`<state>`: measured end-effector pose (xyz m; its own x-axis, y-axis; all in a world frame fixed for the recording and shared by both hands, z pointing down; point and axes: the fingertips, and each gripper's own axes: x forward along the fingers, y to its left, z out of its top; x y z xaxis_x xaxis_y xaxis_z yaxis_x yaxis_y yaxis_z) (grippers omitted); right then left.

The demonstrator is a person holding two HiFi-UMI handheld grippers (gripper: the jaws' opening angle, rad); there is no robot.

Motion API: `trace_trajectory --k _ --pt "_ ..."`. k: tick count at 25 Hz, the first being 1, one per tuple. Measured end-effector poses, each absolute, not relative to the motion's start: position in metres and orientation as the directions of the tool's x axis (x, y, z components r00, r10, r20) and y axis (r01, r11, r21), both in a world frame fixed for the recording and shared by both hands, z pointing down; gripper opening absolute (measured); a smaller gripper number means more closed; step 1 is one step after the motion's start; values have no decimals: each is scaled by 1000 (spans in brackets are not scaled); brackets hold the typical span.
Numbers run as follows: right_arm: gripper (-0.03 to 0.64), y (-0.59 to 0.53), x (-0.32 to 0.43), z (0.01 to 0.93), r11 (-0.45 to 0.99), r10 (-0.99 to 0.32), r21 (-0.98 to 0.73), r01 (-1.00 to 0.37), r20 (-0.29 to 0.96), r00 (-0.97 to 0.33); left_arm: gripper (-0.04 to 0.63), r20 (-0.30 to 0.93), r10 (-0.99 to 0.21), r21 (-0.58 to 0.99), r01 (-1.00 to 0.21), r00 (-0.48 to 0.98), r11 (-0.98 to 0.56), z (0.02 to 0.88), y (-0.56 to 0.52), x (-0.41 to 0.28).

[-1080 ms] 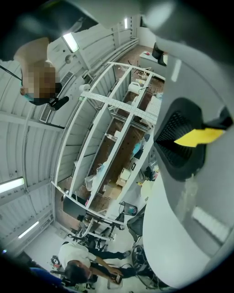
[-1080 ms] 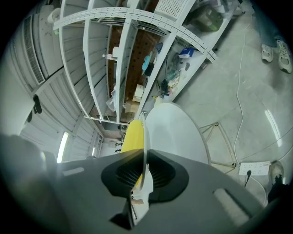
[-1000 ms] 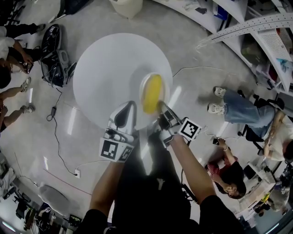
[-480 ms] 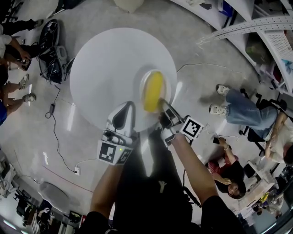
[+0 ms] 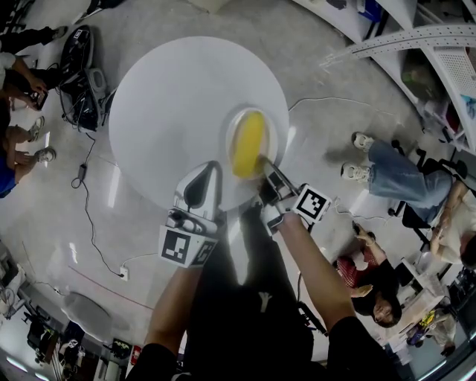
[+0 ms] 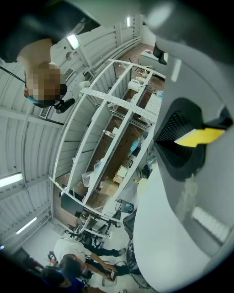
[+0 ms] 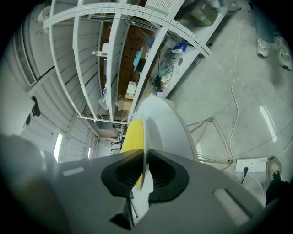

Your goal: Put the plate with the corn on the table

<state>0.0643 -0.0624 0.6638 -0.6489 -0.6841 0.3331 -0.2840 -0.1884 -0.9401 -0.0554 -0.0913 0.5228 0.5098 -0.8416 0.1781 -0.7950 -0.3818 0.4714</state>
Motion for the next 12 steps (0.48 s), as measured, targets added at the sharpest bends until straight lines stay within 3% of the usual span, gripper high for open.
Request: trace_trajectory --k 12 --pt "35 -61 67 676 -224 -660 -922 -316 382 -647 3 179 -846 481 -795 503 -371 525 -91 -58"
